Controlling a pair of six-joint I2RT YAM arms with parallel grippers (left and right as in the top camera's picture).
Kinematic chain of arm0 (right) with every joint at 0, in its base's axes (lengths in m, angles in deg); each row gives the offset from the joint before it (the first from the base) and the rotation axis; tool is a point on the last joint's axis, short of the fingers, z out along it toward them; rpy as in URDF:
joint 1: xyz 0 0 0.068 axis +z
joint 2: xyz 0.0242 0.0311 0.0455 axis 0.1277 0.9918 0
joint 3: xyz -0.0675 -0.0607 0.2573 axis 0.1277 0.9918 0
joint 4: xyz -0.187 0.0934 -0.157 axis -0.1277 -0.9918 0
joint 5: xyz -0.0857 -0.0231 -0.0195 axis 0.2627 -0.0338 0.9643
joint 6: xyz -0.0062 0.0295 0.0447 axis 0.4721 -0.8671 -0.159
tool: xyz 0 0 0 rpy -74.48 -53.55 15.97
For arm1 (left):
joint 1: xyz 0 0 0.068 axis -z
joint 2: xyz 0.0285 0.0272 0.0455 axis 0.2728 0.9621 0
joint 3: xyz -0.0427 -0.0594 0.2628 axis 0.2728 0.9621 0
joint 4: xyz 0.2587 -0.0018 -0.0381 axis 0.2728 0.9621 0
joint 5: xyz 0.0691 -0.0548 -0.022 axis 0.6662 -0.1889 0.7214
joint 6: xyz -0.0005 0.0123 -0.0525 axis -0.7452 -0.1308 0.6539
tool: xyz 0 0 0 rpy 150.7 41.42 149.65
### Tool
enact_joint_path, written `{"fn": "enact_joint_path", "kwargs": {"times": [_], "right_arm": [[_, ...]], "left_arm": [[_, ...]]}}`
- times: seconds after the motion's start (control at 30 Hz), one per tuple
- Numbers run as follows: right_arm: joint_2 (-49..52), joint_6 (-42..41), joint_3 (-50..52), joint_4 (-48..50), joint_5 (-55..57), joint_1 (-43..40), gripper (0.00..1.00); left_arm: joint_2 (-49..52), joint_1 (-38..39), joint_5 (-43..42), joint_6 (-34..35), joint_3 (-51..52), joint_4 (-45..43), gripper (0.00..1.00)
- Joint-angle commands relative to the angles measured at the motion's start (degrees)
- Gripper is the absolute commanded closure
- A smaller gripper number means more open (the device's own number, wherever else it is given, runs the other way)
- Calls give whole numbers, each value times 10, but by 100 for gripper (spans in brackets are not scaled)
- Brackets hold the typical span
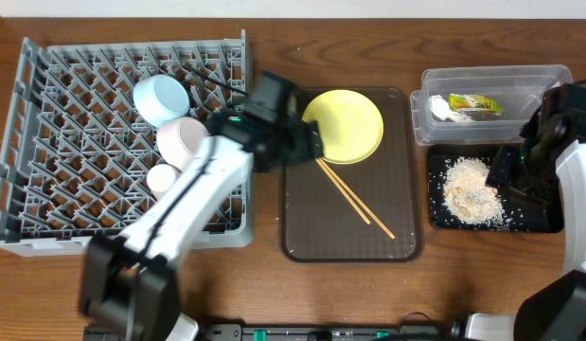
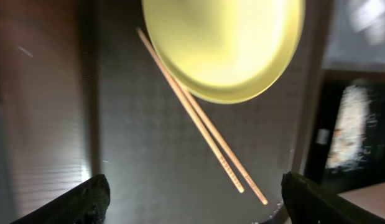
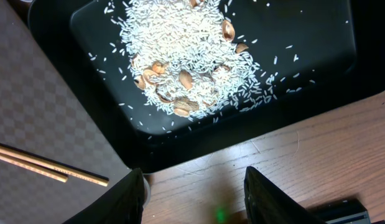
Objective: Sort waste into correct bins and load items into the dishwasher rack
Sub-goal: 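Reach the left gripper to the wooden chopsticks and close on them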
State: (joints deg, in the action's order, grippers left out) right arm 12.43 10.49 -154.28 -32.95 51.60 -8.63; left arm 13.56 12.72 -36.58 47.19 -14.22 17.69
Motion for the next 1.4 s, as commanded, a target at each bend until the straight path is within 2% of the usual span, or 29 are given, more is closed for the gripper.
{"fn": "enact_joint_path", "kwargs": {"times": [0.0, 0.2, 0.43, 0.77, 1.03, 1.37], "right_arm": [[-11, 9, -4, 1, -1, -5, 50], [-11, 9, -4, 1, -1, -5, 50], [-11, 9, -4, 1, -5, -5, 50], [-11, 9, -4, 0, -5, -5, 50], [-11, 9, -4, 0, -5, -5, 50], [-11, 9, -4, -1, -5, -5, 50]], "left_arm": [[47, 32, 31, 56, -3, -10, 10], [107, 76, 95, 55, -3, -23, 12], [128, 108, 181, 55, -3, -27, 13], [134, 128, 183, 55, -3, -50, 13], [135, 147, 239, 48, -3, -50, 13], [166, 181, 244, 49, -3, -73, 14]]}}
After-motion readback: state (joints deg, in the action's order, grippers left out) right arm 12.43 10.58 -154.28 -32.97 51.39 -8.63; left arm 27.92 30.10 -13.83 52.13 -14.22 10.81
